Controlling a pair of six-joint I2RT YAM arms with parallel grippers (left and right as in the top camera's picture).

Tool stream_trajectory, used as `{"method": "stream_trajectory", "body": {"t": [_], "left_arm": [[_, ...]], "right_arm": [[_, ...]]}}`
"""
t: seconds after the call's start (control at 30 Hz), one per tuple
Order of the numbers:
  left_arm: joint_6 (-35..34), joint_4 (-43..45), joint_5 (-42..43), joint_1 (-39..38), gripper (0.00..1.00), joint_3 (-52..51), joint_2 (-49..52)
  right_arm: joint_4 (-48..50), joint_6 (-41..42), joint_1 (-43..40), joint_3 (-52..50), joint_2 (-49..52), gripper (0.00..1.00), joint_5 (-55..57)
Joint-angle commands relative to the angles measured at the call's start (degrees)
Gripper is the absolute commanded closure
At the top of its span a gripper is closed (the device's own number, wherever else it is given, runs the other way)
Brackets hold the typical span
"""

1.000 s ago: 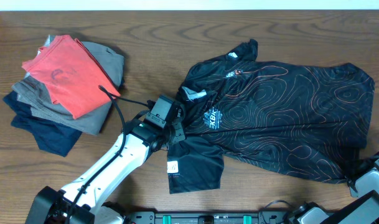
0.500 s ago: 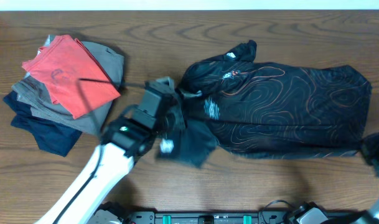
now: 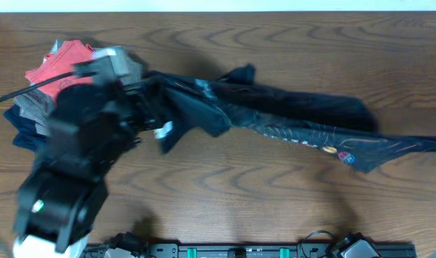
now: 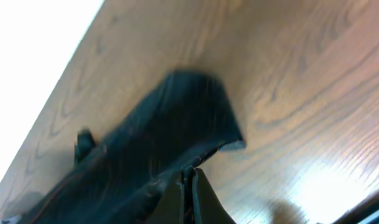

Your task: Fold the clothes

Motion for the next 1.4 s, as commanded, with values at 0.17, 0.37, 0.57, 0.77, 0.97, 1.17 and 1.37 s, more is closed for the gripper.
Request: {"method": "stream_trajectory", "body": {"t": [0.17, 0.37, 0.57, 0.77, 0.97, 1.17, 1.37], "left_arm": [[2.75, -0.66, -0.66, 1.46, 0.94, 2.34, -1.62], [5.29, -0.31, -0.35, 1.46, 0.94, 2.34, 7.87], [8.76, 7.13, 0.04, 1.49, 0.94, 2.40, 22.69], [9.92, 18.69, 0.04, 3.80, 0.94, 10.82, 38.73], [7.93, 21.22, 0.04, 7.87, 0.94, 35.36, 49.07], [8.00, 20.17, 1.20, 10.91, 0.94, 54.95, 51.47], [8.02, 3.43, 11.52, 11.87, 0.94, 58.51, 50.95]], "right_arm": [[-0.57, -4.22, 3.85, 8.11, -0.13, 0.99, -0.52], [5.75, -5.86, 13.81, 8.09, 5.44, 0.99, 3.02], [16.61, -4.90, 23.32, 8.07, 16.87, 0.99, 4.31], [39.63, 6.40, 26.67, 8.07, 25.97, 0.99, 5.99], [55.01, 12.61, 24.20, 13.81, 25.81, 0.99, 6.16], [52.52, 14.34, 19.61, 25.68, 25.81, 0.99, 7.56], [40.52, 12.41, 16.96, 27.15, 26.01, 0.99, 12.37]]}}
